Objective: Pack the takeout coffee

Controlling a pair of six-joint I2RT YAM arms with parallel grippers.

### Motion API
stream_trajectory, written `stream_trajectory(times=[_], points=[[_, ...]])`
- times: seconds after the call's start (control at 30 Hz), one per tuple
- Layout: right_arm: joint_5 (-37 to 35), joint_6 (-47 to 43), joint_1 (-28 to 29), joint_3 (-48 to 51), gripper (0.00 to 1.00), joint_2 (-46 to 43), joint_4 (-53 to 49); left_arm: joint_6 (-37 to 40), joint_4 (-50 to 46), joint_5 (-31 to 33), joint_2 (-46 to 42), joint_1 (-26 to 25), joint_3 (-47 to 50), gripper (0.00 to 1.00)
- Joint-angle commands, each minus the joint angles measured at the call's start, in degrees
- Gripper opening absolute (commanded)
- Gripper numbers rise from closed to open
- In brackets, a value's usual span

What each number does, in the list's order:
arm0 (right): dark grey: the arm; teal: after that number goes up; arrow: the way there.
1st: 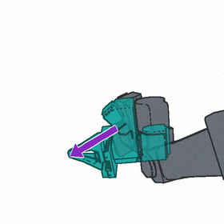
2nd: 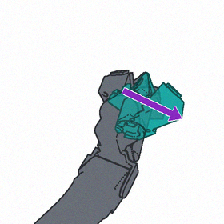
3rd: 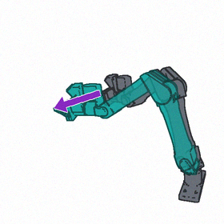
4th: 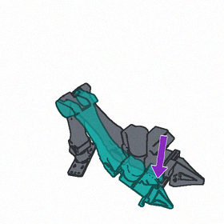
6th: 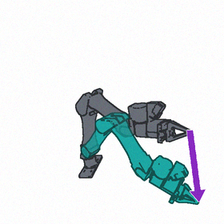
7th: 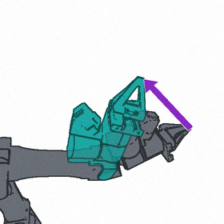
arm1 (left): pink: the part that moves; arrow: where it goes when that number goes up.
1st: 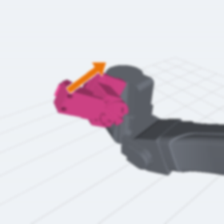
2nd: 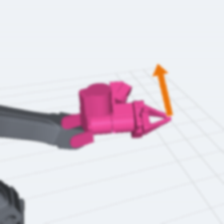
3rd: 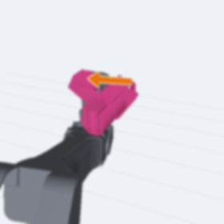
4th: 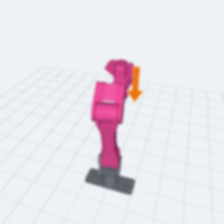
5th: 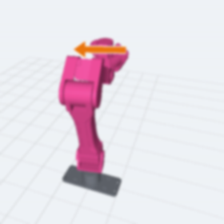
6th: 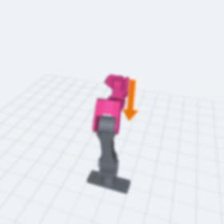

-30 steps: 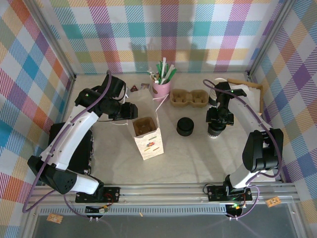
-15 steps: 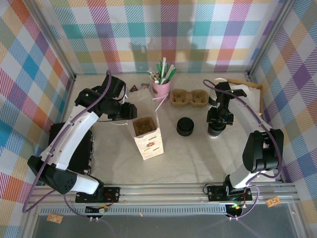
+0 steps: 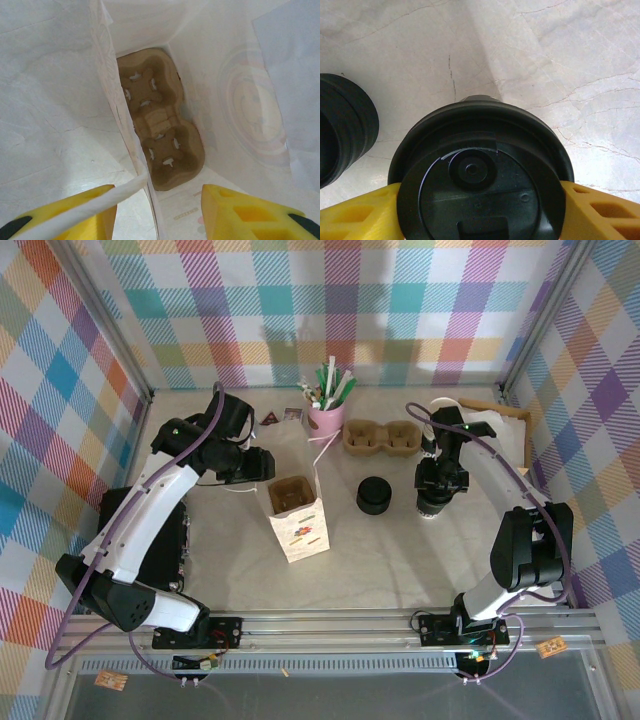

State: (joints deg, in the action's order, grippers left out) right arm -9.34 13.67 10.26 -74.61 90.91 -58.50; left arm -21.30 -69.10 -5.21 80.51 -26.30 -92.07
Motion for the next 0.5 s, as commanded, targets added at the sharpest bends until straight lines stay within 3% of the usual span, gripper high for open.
stream_trajectory(times=[0.0,0.1,0.47], points=[[3.9,-1.5,0.9,2.4,0.32,1.8,-2.5,-1.9,-2.3,0.6,0.0,0.3,-2.0,0.48],[6.0,-1.4,0.9,2.4,0.26,1.7,-2.4,-3.1,-2.7,1.2,0.0,0.2,-2.5,0.48],[7.5,-1.4,0.9,1.6,0.20,2.3,-2.8,-5.1,-5.3,2.6,0.8,-1.0,-3.6,0.47]])
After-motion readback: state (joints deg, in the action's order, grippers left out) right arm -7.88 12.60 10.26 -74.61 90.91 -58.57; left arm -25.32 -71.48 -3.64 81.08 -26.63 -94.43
